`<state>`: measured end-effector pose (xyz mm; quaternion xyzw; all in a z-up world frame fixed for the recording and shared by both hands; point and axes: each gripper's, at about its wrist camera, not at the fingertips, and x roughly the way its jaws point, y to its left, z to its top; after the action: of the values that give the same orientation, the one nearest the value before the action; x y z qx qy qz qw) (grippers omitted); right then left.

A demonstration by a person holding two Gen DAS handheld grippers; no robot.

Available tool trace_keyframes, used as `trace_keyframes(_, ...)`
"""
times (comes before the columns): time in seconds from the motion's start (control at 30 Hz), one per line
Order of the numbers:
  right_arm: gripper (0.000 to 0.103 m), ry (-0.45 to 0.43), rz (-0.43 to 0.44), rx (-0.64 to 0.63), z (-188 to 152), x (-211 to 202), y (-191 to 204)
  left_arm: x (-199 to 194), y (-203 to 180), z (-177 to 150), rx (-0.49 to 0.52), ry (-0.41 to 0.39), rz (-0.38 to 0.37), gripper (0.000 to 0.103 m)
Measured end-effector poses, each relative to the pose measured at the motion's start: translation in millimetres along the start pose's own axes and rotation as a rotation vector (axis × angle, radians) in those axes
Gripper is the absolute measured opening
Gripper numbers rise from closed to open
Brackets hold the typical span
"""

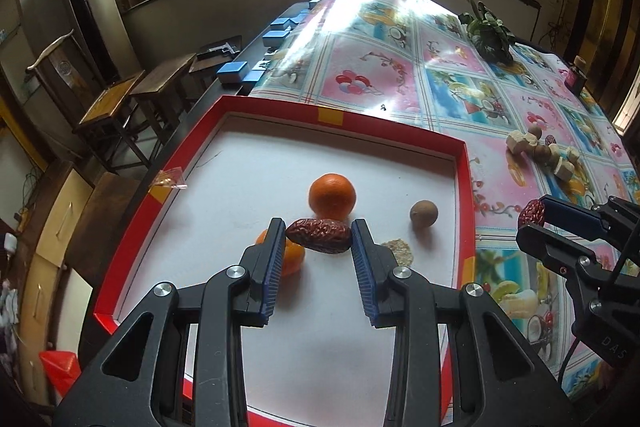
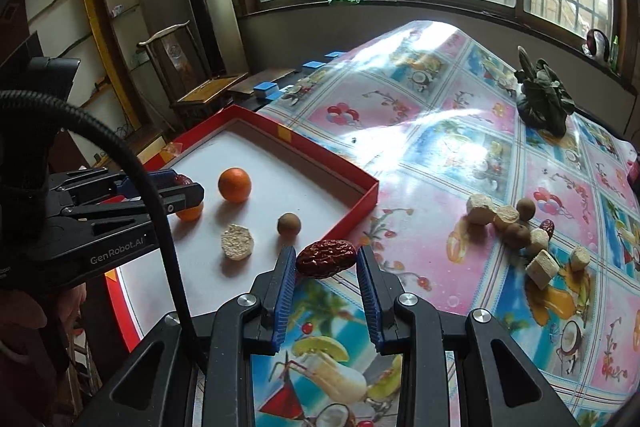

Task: Organize fruits
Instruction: 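Carry both red dates over the red tray and open both grippers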

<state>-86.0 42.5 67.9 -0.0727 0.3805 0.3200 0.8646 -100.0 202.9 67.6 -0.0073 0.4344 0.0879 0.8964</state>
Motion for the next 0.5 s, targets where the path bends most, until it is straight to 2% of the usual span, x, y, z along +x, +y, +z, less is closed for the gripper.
trace_keyframes(0.5,0.03,0.043,0.07,-0.099,6.9,19.8,51.9,2.6,41.5,-11.1,-0.072,0.007,0.039,0.033)
